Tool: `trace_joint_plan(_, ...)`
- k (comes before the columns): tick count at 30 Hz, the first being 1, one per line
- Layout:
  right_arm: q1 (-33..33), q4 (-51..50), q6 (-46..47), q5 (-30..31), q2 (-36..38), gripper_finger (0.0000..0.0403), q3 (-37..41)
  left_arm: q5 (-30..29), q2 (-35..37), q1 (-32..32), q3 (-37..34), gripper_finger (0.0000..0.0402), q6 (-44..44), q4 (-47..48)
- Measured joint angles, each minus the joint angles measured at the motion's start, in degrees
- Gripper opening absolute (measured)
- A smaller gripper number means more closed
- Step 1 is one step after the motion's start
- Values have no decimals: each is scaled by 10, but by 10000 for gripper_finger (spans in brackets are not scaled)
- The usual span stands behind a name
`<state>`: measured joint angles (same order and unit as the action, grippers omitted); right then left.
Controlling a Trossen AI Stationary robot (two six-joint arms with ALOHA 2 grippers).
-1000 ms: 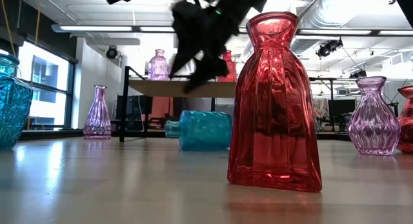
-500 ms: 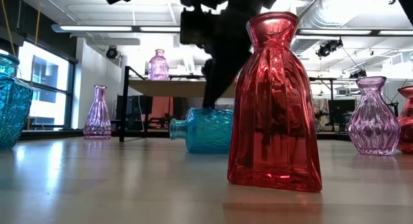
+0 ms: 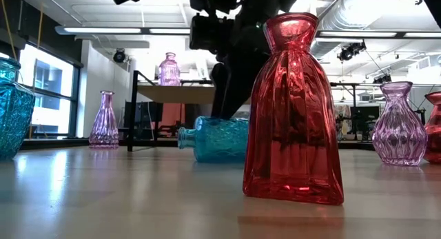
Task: Sort vases onto shelf
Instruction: Put the bottom right blue vase on the shelf
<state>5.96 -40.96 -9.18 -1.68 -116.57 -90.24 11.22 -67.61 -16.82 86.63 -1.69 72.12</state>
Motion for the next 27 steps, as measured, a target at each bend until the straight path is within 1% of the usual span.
trace_joint_plan(4, -1, 6, -36, 44, -10, 280, 0, 0, 0, 0, 0, 104, 0, 0)
trace_joint_plan(5, -3, 4, -43, 47, -16, 280, 0, 0, 0, 0, 0, 104, 0, 0)
trace_joint_plan(9, -13, 5, -36, 22, -27, 288, 0, 0, 0, 0, 0, 104, 0, 0)
trace_joint_plan(20, -12, 3, -48, 38, -32, 330, 0, 0, 0, 0, 0, 104, 0, 0)
trace_joint_plan(27, -12, -2, -37, 36, -56, 335, 0, 0, 0, 0, 0, 104, 0, 0)
